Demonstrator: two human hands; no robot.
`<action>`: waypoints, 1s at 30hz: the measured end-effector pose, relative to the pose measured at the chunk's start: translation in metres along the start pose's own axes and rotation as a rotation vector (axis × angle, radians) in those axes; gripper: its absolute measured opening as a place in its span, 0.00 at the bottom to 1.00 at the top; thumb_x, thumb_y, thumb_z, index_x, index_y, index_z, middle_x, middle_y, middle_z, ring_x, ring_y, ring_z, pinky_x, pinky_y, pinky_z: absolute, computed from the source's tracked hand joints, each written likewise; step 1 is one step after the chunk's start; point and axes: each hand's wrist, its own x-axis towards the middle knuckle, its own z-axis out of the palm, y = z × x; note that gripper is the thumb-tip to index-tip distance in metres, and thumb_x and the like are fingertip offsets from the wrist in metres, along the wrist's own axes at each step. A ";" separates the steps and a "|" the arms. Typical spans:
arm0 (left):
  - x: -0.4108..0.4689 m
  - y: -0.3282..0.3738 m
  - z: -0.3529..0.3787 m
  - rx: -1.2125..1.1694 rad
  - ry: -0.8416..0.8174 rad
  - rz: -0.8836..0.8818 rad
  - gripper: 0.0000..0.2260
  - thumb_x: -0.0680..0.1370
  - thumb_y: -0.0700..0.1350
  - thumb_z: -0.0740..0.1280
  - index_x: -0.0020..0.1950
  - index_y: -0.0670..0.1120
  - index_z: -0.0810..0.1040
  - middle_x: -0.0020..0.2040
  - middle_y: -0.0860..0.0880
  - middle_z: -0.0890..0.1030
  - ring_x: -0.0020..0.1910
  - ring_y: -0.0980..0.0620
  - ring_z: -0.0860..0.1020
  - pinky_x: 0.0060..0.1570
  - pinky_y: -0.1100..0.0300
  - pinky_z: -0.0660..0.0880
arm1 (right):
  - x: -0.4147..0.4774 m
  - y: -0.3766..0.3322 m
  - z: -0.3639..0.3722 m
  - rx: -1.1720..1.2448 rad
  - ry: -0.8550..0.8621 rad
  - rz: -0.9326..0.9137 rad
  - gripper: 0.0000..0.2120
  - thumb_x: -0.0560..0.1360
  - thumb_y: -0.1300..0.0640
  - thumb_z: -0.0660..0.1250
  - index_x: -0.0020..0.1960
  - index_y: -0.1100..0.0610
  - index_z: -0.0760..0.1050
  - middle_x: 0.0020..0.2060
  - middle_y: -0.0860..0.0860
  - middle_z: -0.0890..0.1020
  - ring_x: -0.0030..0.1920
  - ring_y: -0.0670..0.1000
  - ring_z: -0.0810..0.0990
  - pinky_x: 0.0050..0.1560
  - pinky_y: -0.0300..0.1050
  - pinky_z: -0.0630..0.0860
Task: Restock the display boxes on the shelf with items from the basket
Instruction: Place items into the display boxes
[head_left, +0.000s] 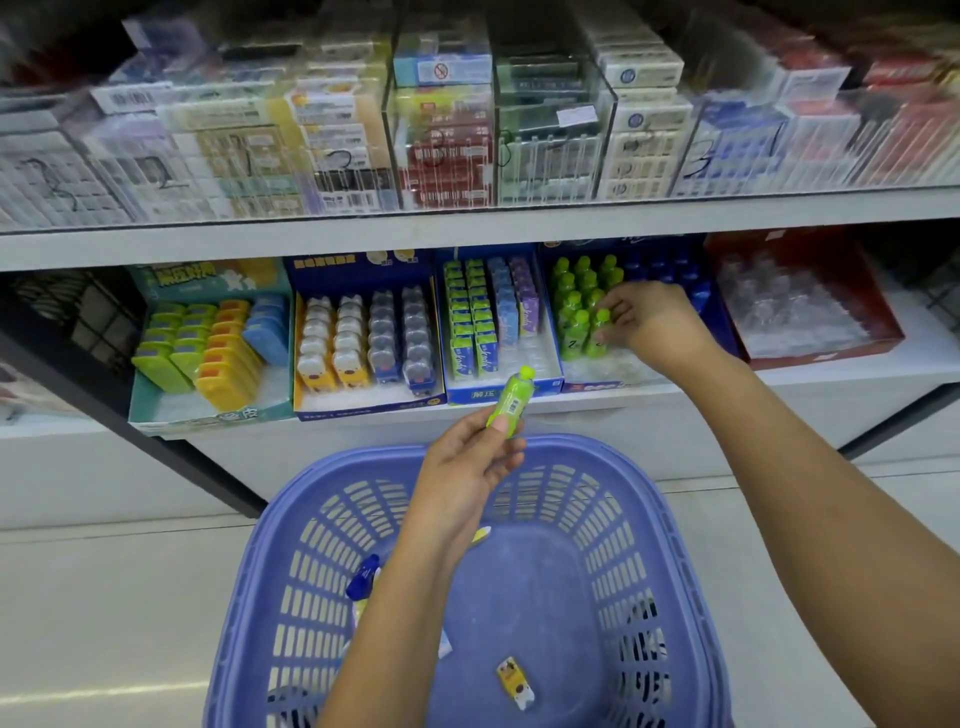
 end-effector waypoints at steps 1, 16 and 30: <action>-0.001 0.001 0.001 -0.010 -0.013 -0.004 0.06 0.78 0.41 0.64 0.51 0.42 0.79 0.46 0.47 0.84 0.42 0.54 0.81 0.42 0.65 0.78 | 0.000 0.000 0.001 -0.009 0.000 0.005 0.17 0.67 0.63 0.76 0.55 0.61 0.79 0.45 0.56 0.80 0.44 0.49 0.77 0.49 0.39 0.73; -0.001 0.010 0.009 -0.149 -0.094 0.008 0.14 0.81 0.46 0.58 0.56 0.39 0.77 0.39 0.47 0.83 0.36 0.56 0.80 0.38 0.65 0.78 | -0.065 -0.072 -0.004 0.559 -0.354 -0.074 0.11 0.71 0.56 0.72 0.53 0.57 0.80 0.42 0.55 0.82 0.38 0.51 0.83 0.44 0.41 0.81; 0.016 0.001 0.001 1.444 0.001 0.515 0.27 0.80 0.46 0.61 0.77 0.45 0.55 0.77 0.50 0.56 0.77 0.53 0.50 0.75 0.61 0.48 | -0.016 0.003 -0.035 -0.123 0.199 -0.140 0.13 0.69 0.58 0.74 0.53 0.59 0.81 0.46 0.55 0.84 0.39 0.47 0.74 0.43 0.37 0.69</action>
